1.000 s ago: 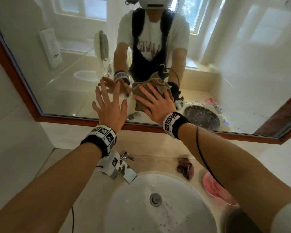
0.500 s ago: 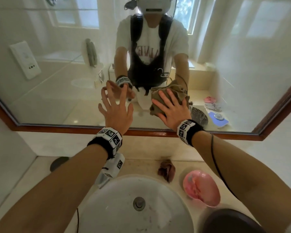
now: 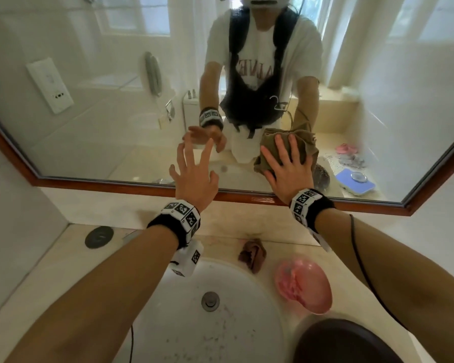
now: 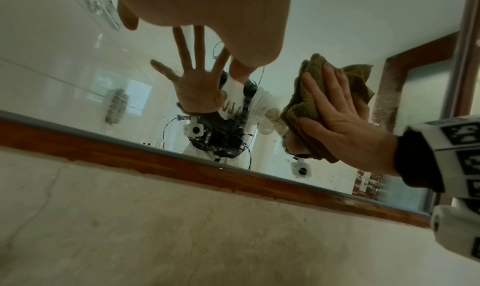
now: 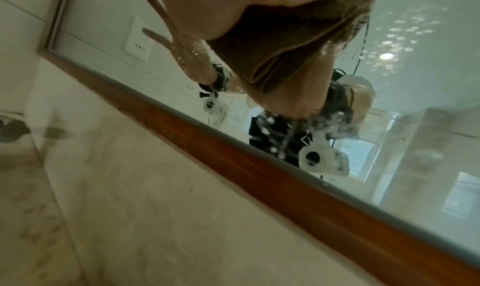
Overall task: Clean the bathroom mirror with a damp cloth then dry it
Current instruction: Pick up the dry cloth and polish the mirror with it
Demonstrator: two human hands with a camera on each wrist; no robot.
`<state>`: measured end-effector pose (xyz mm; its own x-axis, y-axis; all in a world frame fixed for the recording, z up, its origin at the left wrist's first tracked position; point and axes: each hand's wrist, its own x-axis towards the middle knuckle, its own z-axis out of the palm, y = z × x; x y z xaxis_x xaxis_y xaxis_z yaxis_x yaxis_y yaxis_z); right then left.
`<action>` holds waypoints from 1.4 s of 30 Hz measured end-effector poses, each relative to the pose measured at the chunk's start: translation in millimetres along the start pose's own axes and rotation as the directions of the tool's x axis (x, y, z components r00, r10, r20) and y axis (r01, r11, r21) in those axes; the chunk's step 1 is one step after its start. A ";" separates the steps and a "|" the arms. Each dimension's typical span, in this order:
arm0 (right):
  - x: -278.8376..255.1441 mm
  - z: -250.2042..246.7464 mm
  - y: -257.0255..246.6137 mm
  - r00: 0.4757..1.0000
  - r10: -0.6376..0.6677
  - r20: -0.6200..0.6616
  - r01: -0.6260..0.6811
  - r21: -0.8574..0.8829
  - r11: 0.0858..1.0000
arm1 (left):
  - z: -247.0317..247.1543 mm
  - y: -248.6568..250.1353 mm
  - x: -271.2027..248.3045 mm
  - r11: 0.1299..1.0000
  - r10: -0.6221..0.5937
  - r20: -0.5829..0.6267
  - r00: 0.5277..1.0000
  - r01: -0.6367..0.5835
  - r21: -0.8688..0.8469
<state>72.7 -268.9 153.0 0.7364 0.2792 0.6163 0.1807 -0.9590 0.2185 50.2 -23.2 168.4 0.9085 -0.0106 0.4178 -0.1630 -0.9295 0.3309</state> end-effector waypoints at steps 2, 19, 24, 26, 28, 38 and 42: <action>7.4 0.8 -13.2 1.000 0.011 -0.001 -0.011 0.021 1.000 | -4.5 -8.1 0.4 1.000 -0.011 -0.003 1.000 0.011 0.019; 49.1 34.4 -159.5 0.961 -0.228 0.156 0.222 0.052 0.974 | -10.9 -101.7 3.0 0.996 -0.089 -0.065 0.994 0.088 -0.016; 32.6 43.7 -139.6 0.941 -0.298 0.163 0.308 -0.039 0.951 | -0.1 -103.6 -0.7 0.997 -0.079 -0.054 0.995 0.078 -0.015; 28.8 45.7 -129.8 0.932 -0.333 0.142 0.343 -0.049 0.938 | 2.5 -97.6 0.6 0.997 -0.073 -0.053 0.996 0.073 -0.013; 30.0 41.8 -123.2 0.923 -0.361 0.134 0.372 -0.067 0.926 | 4.0 -89.0 2.1 0.997 -0.073 -0.050 0.996 0.072 -0.012; 7.9 37.8 -68.7 0.919 -0.367 0.143 0.375 -0.030 0.927 | 9.7 -39.6 -1.8 0.998 -0.056 -0.087 0.995 0.057 0.008; -11.7 38.4 -27.8 0.931 -0.349 0.110 0.353 -0.017 0.936 | 18.8 -9.1 -5.4 0.998 -0.054 -0.068 0.996 0.056 0.018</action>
<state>84.1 -247.5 110.7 0.6941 0.5888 0.4143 0.4176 -0.7980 0.4344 54.0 -21.6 147.2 0.8878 0.0650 0.4555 -0.1049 -0.9353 0.3380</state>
